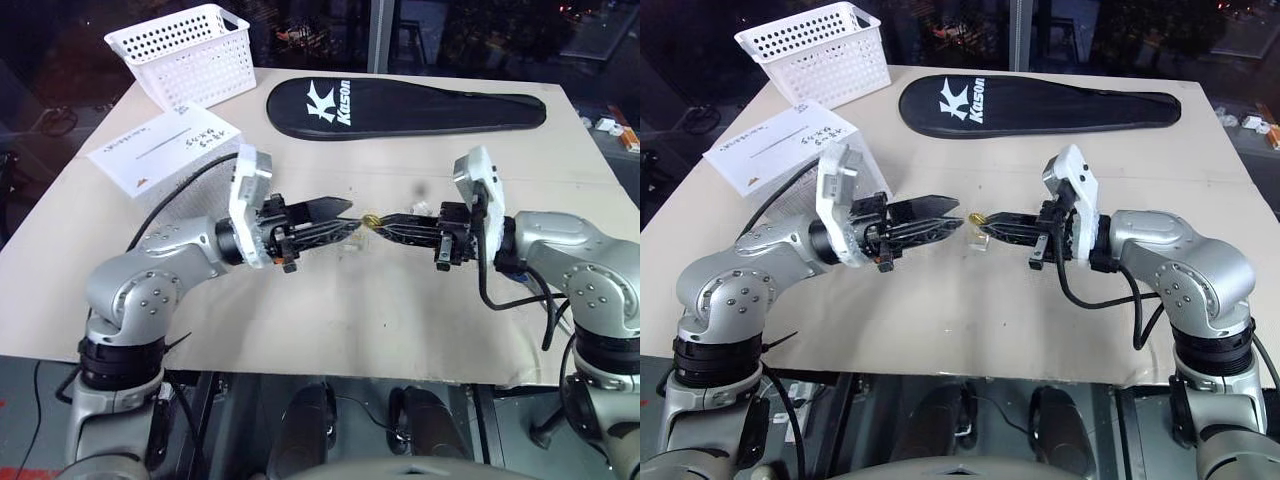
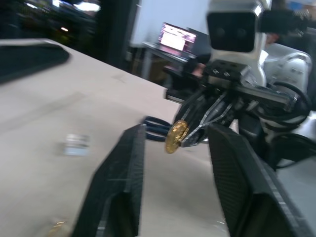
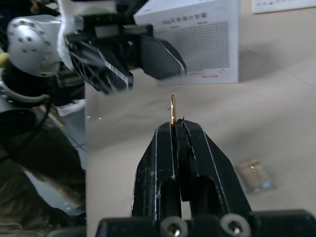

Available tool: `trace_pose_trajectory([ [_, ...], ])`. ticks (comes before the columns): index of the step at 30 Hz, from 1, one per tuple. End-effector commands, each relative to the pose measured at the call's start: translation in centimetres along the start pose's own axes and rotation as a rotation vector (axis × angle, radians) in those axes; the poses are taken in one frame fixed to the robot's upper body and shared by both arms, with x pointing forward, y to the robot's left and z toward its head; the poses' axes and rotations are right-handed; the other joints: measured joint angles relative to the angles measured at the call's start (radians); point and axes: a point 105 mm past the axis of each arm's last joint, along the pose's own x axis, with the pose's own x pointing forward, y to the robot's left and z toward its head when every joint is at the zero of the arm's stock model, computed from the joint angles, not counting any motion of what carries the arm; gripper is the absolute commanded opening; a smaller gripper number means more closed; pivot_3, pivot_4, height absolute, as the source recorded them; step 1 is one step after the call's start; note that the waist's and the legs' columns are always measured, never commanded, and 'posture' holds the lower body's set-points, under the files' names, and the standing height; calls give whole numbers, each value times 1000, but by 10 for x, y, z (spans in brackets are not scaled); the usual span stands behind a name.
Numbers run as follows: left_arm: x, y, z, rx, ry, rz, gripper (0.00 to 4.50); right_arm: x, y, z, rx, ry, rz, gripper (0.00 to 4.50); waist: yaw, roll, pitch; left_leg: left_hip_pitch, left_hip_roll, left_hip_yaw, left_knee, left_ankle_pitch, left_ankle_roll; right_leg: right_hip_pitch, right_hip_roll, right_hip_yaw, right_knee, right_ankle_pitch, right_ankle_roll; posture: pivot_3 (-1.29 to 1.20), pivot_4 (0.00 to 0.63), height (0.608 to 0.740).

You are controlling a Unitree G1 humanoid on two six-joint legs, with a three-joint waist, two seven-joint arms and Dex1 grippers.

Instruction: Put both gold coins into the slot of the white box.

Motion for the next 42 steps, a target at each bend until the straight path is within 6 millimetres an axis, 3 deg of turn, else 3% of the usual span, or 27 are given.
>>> trace_pose_trajectory([
  [1, 4, -7, 8, 29, -6, -56, 1956, -2, 10, 16, -64, -35, 41, 0, 0, 0, 0, 0, 0, 0, 0, 0, 0, 0, 0, 0, 0, 0, 0, 0, 150, 740],
  [8, 7, -11, 7, 23, 3, -84, 1956, -2, 16, 22, -78, -45, 73, 0, 0, 0, 0, 0, 0, 0, 0, 0, 0, 0, 0, 0, 0, 0, 0, 0, 150, 740],
  [12, 7, -12, 6, 31, 0, -83, 758, -3, 18, 22, -81, -45, 82, 0, 0, 0, 0, 0, 0, 0, 0, 0, 0, 0, 0, 0, 0, 0, 0, 0, 150, 740],
  [24, 4, -17, 3, 12, 13, -117, 758, -1, 22, 24, -71, -50, 108, 0, 1, 0, 0, 0, 0, 0, 0, 0, 0, 0, 0, 0, 0, 0, 0, 0, 150, 740],
  [25, 4, -17, 3, 8, 12, -120, 217, 0, 23, 24, -71, -50, 111, 0, 1, 0, 0, 0, 0, 0, 0, 0, 0, 0, 0, 0, 0, 0, 0, 0, 150, 740],
  [26, 4, -17, 3, 5, 11, -123, 56, 0, 23, 24, -70, -51, 115, 0, 1, 0, 0, 0, 0, 0, 0, 0, 0, 0, 0, 0, 0, 0, 0, 0, 150, 740],
  [35, 0, -16, 6, 6, -15, -106, 56, 1, 29, 26, -68, -64, 145, 0, 1, 0, 0, 0, 0, 0, 0, 0, 0, 0, 0, 0, 0, 0, 0, 0, 150, 740],
  [38, -6, -9, 11, -2, -37, -60, 0, 0, 27, 26, -70, -78, 138, 871, 1, 0, 0, 0, 0, 0, 0, 0, 0, 0, 0, 0, 0, 0, 0, 0, 150, 740],
  [42, -20, 4, 23, -36, -103, 42, 0, -5, 18, 26, -102, -85, 65, 2800, 1, 0, 0, 0, 0, -1, 0, 0, 0, 0, 0, 0, 0, 0, 0, 0, 150, 740],
])
